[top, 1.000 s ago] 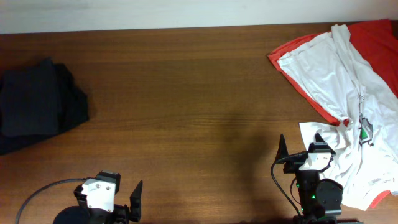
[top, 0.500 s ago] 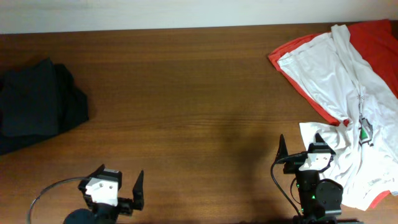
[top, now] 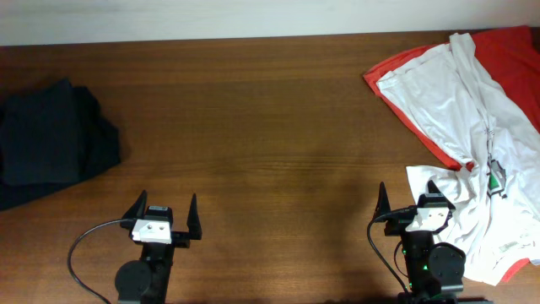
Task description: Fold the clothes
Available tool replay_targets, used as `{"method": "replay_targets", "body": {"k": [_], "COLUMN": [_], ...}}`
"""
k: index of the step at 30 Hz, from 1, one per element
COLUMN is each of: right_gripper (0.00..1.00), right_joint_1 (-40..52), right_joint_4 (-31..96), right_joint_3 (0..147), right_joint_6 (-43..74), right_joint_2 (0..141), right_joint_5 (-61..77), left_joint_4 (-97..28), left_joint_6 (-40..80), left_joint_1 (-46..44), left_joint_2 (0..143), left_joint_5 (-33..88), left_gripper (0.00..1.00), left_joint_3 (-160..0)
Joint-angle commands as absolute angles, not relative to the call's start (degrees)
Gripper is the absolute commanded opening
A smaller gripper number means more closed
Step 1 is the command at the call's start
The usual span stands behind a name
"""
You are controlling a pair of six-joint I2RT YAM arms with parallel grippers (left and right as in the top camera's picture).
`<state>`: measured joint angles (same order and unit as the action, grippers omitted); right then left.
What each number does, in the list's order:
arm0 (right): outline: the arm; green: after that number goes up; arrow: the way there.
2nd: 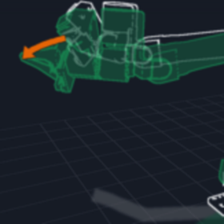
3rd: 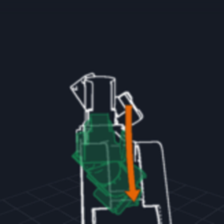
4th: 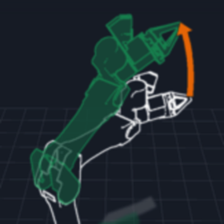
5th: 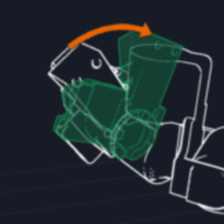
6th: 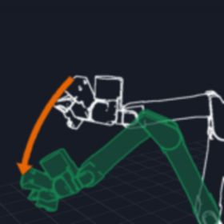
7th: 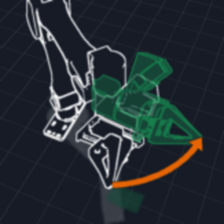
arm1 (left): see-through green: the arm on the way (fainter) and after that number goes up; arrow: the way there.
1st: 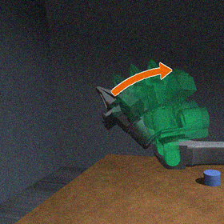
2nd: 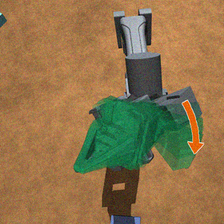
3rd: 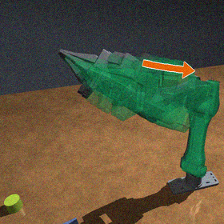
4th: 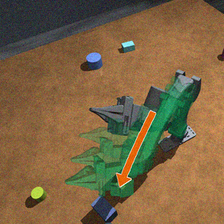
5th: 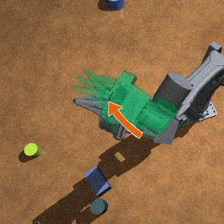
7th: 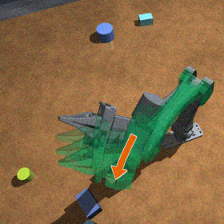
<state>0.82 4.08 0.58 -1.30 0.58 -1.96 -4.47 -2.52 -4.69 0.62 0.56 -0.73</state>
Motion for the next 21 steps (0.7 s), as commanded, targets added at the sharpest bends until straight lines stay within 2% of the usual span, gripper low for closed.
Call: {"method": "replay_targets", "body": {"k": [1,21], "right_gripper": [0.99,0.99], "right_joint_1": [0.4,0.4], "right_joint_4": [4.6,4.6], "right_joint_3": [0.3,0.3], "right_joint_6": [-1.2,-1.3], "right_joint_2": [0.2,0.2], "right_joint_5": [-2.2,-2.2], "left_joint_4": [-4.8,-4.8], "left_joint_6": [-2.6,-3.5], "left_joint_1": [-4.3,-4.3], "left_joint_2": [0.3,0.3], "left_joint_5": [-0.5,-0.4], "left_gripper": [0.99,0.99], "left_joint_3": [-0.5,-0.5]}}
